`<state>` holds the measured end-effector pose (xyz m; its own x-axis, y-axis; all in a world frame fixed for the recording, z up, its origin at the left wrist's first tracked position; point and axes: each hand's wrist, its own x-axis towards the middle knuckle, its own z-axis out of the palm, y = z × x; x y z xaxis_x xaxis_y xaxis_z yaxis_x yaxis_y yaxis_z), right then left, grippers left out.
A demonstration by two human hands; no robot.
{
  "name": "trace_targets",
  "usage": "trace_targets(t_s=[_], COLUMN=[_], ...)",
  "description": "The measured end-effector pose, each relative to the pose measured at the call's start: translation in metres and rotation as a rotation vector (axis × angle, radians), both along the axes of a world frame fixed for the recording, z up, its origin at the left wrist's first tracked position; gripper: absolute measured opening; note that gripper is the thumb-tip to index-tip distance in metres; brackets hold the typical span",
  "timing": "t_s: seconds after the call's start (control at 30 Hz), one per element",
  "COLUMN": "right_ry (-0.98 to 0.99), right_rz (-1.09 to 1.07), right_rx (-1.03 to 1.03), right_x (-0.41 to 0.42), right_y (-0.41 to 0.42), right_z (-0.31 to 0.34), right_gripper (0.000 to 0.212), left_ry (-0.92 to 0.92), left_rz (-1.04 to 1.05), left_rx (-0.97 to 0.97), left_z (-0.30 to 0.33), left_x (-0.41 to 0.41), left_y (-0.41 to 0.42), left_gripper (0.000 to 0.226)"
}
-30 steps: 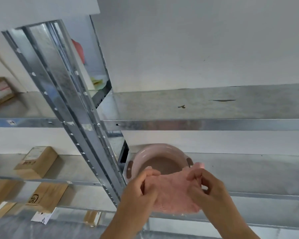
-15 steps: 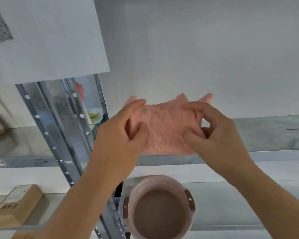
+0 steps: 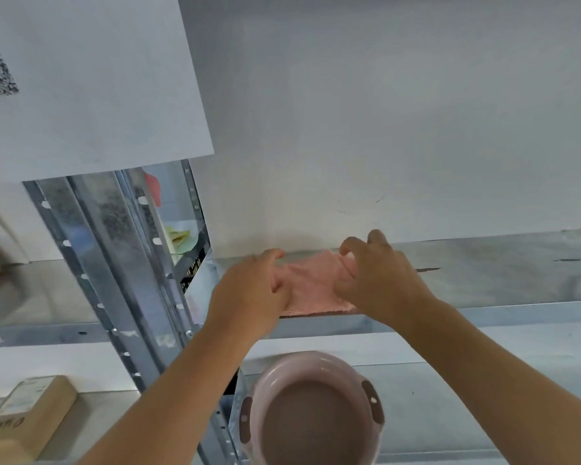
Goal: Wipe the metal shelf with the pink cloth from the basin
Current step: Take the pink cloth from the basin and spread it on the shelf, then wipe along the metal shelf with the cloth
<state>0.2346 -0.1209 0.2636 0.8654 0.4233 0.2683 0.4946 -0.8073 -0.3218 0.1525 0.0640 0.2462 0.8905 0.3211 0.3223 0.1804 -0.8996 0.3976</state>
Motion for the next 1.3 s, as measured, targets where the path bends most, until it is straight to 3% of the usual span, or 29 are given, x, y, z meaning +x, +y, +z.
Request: trace_targets(t_s=[0.13, 0.2, 0.27, 0.33, 0.4, 0.47, 0.53, 0.7, 0.8, 0.9, 0.97, 1.1, 1.23, 1.3], right_ry=[-0.292, -0.292, -0.172, -0.152, -0.131, -0.087, -0.073, 0.037, 0.09, 0.113, 0.103, 0.03, 0.058, 0.066], right_rz=[0.083, 0.227, 0.29, 0.271, 0.247, 0.252, 0.25, 0.22, 0.193, 0.177, 0.178, 0.21, 0.206, 0.186], right_rx=[0.16, 0.22, 0.14, -0.075, -0.203, -0.229, -0.286, -0.299, -0.297, -0.29, -0.298, -0.335, -0.356, -0.356], right_x=[-0.012, -0.016, -0.015, -0.006, 0.002, 0.005, -0.002, -0.018, 0.001, 0.017, 0.014, -0.017, -0.007, 0.011], right_y=[0.019, 0.042, 0.061, 0.07, 0.07, 0.064, 0.055, 0.039, 0.05, 0.058, 0.052, 0.03, 0.035, 0.047], right_z=[0.007, 0.006, -0.002, -0.018, -0.034, -0.046, -0.05, -0.049, -0.042, -0.038, -0.042, -0.054, -0.049, -0.045], right_gripper=[0.027, 0.027, 0.029, 0.034, 0.061, 0.097, 0.107, 0.101, 0.072, 0.064, 0.069, 0.104, 0.112, 0.108], left_ry=[-0.087, -0.049, 0.021, 0.046, 0.047, 0.046, 0.028, 0.018, 0.034, 0.062, 0.068, 0.074, 0.087, 0.103], left_rz=[0.081, 0.083, 0.065, 0.04, 0.031, 0.039, 0.035, -0.018, -0.012, 0.026, 0.026, 0.008, 0.022, 0.024], left_rx=[0.074, 0.06, 0.017, -0.036, -0.048, -0.052, -0.103, -0.145, -0.03, -0.017, -0.008, 0.02, 0.045, 0.043], left_z=[0.0, -0.001, -0.006, -0.013, -0.021, -0.026, -0.027, -0.025, -0.03, -0.031, -0.031, -0.03, -0.029, -0.028], left_x=[0.012, 0.022, 0.03, 0.032, 0.031, 0.031, 0.031, 0.028, 0.027, 0.028, 0.028, 0.026, 0.024, 0.022], left_y=[0.017, 0.024, 0.03, 0.032, 0.032, 0.034, 0.036, 0.036, 0.036, 0.035, 0.033, 0.032, 0.03, 0.029], left_gripper=[0.045, 0.042, 0.043, 0.052, 0.061, 0.051, 0.046, 0.08, 0.067, 0.052, 0.055, 0.067, 0.061, 0.07])
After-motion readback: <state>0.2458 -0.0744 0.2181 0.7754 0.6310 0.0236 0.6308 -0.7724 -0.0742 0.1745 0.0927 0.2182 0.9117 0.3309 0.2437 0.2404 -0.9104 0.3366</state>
